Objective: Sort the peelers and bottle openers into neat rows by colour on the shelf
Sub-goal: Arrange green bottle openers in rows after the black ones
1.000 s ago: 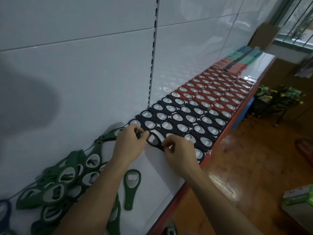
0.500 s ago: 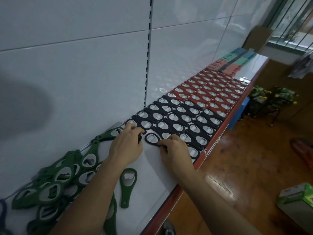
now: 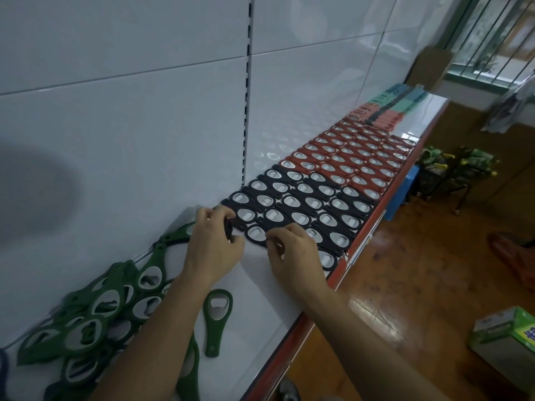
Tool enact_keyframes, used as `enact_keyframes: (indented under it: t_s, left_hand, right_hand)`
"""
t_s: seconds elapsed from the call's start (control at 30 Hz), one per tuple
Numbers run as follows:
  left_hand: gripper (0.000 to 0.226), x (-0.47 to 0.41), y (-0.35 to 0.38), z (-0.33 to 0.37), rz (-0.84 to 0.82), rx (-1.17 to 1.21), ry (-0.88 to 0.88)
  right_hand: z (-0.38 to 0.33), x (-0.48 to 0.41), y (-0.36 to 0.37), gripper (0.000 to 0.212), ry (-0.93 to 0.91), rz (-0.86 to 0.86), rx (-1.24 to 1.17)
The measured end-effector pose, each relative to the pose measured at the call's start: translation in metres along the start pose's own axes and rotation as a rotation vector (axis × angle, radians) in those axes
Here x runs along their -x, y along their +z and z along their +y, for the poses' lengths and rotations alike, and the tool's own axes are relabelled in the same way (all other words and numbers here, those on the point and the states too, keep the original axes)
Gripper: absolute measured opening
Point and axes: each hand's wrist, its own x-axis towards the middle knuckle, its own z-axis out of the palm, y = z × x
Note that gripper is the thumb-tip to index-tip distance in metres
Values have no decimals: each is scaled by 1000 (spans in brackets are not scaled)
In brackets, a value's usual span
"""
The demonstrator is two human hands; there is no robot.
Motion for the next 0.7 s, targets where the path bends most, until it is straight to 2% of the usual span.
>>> enact_keyframes:
  t_s: [0.07, 0.13, 0.17, 0.2, 0.3, 0.47, 0.6, 0.7]
  left_hand:
    - [30, -3, -7, 10, 35, 509, -172]
    - [35, -4, -14, 19, -75, 1172, -340]
    - [34, -4, -14, 19, -147, 1368, -369]
    - [32, -3, -13, 19, -206, 1436, -373]
    - [30, 5, -6, 22, -257, 1380, -397]
    - [17, 14, 1, 38, -306, 1279, -464]
    - [20, 15, 3, 38, -291, 1242, -522]
    - [22, 15, 4, 37, -321, 1234, -523]
  right_hand:
    - [-10, 2, -6, 10, 17, 46, -123]
    - [-23, 2, -13, 3, 66, 20, -308]
    - [-28, 1, -16, 7, 87, 3, -394]
    - [-32, 0, -18, 10, 98, -12, -453]
    - [-32, -3, -17, 17, 115, -38, -440]
    - [-15, -7, -18, 19, -13, 113, -198]
    - [-4, -15, -35, 21, -129, -66, -89]
    - [-1, -9, -44, 19, -80, -66, -38]
